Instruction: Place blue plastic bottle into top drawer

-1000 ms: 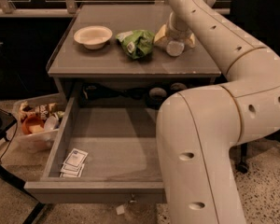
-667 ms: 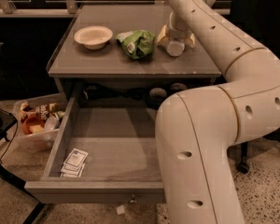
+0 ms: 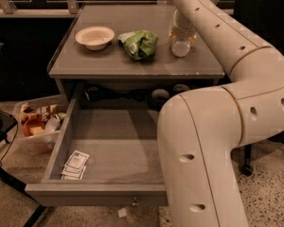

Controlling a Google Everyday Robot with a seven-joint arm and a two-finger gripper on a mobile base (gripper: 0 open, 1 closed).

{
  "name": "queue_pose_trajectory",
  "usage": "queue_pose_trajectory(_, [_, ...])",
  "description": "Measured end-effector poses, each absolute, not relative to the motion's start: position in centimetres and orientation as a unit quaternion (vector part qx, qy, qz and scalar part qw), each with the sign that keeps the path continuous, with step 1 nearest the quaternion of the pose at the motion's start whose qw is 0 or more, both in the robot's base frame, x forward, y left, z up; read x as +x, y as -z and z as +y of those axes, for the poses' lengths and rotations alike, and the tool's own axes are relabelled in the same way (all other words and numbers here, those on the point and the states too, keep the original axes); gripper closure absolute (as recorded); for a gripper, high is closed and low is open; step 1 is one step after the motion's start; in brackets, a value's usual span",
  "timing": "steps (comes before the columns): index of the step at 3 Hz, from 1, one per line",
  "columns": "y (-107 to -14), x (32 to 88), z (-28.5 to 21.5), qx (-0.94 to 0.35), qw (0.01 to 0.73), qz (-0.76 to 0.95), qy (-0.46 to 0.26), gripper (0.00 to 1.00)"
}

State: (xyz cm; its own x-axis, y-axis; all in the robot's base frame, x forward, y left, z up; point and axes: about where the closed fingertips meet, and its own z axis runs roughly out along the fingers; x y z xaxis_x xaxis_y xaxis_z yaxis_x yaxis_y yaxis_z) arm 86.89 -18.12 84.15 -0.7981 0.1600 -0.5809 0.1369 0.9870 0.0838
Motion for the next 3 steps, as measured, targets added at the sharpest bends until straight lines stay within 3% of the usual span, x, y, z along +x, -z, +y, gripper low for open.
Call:
queue_pose_trajectory(1, [-87.3,86.0,-18.7,0.074,0.338,0.938,-0.018,1.00])
queue_pose_trajectory(3, [-94.5,78.4,-19.6,0.057,0.396,0.916,-0.037,1.00])
